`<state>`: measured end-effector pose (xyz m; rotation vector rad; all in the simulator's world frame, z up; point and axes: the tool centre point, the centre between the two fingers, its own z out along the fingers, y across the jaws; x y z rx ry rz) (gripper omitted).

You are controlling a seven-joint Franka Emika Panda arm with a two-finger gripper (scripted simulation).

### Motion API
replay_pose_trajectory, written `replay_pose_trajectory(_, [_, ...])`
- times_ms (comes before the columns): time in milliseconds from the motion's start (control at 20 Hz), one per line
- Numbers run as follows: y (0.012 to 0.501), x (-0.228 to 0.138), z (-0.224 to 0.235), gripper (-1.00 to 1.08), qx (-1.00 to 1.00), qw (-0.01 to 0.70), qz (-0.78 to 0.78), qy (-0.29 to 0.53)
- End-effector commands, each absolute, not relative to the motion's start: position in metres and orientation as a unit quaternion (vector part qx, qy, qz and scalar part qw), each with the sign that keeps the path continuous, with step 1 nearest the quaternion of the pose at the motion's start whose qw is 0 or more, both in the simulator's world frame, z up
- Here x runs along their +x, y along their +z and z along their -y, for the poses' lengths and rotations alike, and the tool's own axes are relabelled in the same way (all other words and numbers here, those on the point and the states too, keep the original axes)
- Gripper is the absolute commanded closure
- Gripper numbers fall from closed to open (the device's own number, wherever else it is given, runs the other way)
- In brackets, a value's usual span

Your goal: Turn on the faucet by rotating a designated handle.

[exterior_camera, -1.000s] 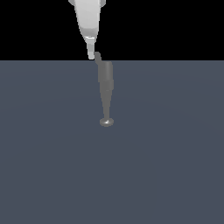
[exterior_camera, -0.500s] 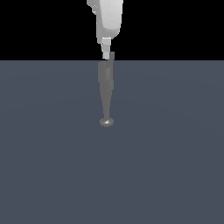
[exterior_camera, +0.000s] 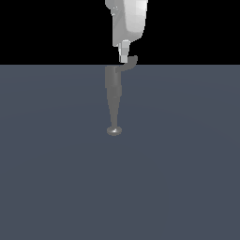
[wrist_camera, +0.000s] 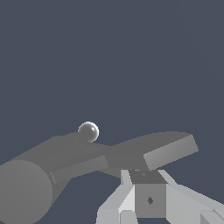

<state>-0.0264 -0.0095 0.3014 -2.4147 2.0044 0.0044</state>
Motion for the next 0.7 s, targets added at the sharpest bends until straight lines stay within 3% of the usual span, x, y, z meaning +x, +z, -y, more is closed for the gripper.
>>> replay_pose_trajectory(0, [0.302,-0.02,0.019,1.08,-0.767,0.002,-0.642,0.0])
replay_pose_trajectory(650, [0.301,0.011,0.051,1.08,-0.762,0.001,-0.648,0.0])
